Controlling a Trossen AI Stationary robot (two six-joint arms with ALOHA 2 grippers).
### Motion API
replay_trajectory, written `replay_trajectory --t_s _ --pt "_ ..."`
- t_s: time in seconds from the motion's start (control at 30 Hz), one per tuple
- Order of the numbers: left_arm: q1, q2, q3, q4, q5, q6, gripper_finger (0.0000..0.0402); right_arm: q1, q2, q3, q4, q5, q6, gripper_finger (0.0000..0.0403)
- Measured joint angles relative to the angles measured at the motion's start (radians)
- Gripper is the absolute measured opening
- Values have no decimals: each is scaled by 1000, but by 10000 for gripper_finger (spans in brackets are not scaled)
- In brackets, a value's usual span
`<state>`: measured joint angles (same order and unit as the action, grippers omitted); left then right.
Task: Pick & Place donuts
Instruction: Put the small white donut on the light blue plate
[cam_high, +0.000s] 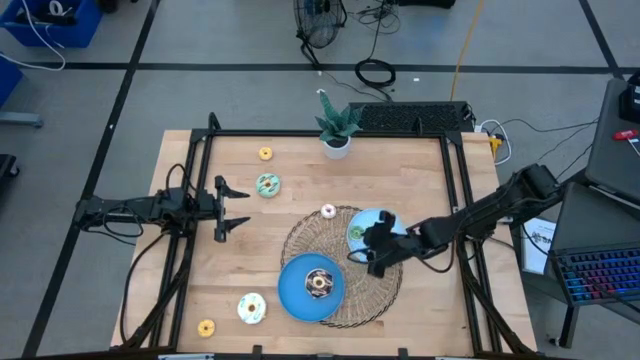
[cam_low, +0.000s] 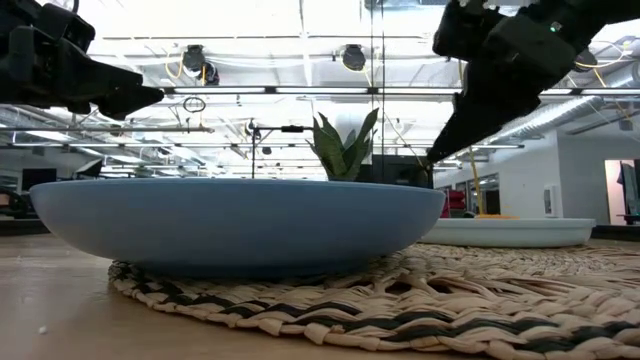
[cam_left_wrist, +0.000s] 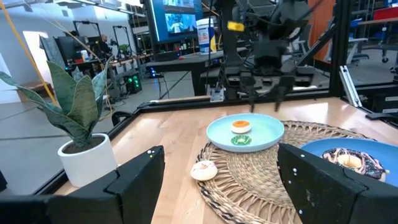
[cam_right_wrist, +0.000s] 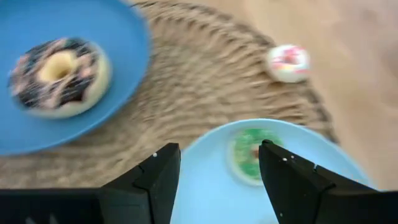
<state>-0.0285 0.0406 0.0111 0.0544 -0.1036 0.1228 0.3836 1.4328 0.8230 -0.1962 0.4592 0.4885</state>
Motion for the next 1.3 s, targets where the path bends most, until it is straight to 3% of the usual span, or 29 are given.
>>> replay_trajectory --t_s 0.33,0.43,0.97,1.3 --pt "0 0 0 1 0 0 306 -7 -101 -85 2 332 204 200" --pt "0 0 0 0 0 0 306 -11 -117 -97 5 378 207 200" --pt "0 0 0 1 0 0 306 -11 -116 -98 5 363 178 200" --pt "0 0 0 1 0 0 306 -5 -115 -98 63 49 -70 196"
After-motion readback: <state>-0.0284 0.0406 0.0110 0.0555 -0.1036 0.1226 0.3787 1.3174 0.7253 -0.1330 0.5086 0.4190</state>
